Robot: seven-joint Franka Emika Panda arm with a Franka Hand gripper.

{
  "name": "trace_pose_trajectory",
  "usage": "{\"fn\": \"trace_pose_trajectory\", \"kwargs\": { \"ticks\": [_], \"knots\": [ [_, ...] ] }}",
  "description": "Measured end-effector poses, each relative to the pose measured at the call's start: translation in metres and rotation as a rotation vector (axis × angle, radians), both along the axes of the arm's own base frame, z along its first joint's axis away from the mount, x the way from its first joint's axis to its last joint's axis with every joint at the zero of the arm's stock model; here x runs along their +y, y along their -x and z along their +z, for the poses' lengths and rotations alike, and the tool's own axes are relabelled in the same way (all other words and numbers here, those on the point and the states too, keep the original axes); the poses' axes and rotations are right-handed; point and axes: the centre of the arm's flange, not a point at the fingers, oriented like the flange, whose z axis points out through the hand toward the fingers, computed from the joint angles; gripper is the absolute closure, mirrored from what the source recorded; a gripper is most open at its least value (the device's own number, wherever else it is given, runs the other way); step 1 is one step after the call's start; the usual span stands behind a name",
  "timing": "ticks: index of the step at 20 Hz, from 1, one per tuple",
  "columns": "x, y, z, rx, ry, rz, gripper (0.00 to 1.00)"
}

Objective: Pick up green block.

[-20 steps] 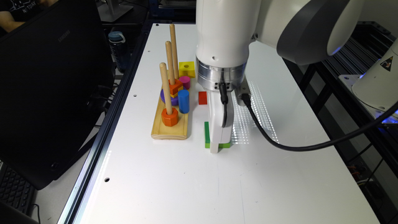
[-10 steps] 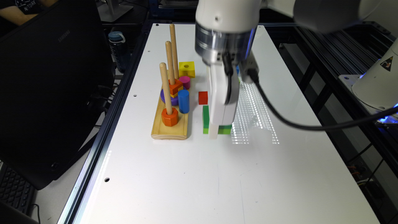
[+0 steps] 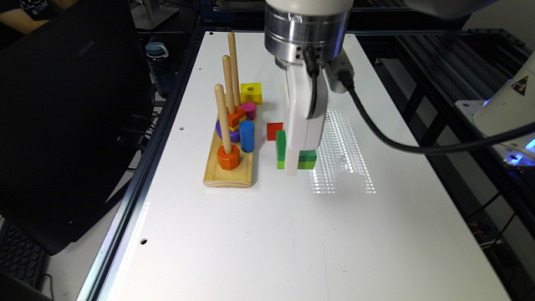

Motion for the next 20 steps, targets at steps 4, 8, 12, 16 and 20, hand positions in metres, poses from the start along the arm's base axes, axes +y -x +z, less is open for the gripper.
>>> {"fn": "trace_pose_trajectory", "kwargs": {
  "ticks": [4,8,12,16,20],
  "knots": [
    [-0.001,0.005,0.023,0.003,0.003,0.001,1.0],
    [-0.005,0.005,0.031,-0.002,-0.002,0.005,1.0],
    [-0.008,0.007,0.064,-0.003,0.002,-0.003,1.0],
    [-0.018,0.011,0.075,0.0,-0.001,-0.006,1.0],
    [-0.025,0.009,0.075,0.002,-0.007,-0.003,1.0]
  ]
}}
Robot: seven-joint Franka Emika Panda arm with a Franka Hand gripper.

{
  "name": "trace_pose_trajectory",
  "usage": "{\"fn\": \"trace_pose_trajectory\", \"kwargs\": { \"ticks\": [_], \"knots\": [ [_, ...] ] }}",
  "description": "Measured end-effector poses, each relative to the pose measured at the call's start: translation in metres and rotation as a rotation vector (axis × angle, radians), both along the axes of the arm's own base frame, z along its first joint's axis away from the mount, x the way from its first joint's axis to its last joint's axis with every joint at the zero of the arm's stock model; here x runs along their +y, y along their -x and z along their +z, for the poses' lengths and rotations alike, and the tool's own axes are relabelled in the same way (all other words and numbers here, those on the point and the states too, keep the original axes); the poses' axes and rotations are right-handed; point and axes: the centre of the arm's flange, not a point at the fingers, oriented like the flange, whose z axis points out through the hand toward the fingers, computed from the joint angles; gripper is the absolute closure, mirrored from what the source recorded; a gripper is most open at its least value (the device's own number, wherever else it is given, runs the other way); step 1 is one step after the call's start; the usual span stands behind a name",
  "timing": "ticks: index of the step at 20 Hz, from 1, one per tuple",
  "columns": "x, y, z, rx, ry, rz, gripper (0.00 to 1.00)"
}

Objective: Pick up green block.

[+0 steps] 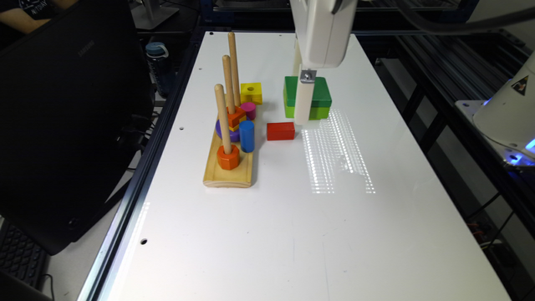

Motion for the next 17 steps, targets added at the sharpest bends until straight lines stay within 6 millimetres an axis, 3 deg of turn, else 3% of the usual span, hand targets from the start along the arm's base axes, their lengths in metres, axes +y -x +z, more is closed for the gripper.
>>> {"fn": "trace_pose_trajectory", "kwargs": {
  "ticks": [7,12,17],
  "knots": [
    [0.0,0.003,0.023,-0.01,-0.002,0.003,1.0],
    [-0.001,0.002,0.027,-0.013,-0.005,-0.003,1.0],
    [0.0,0.005,0.049,-0.018,-0.002,0.003,1.0]
  ]
}}
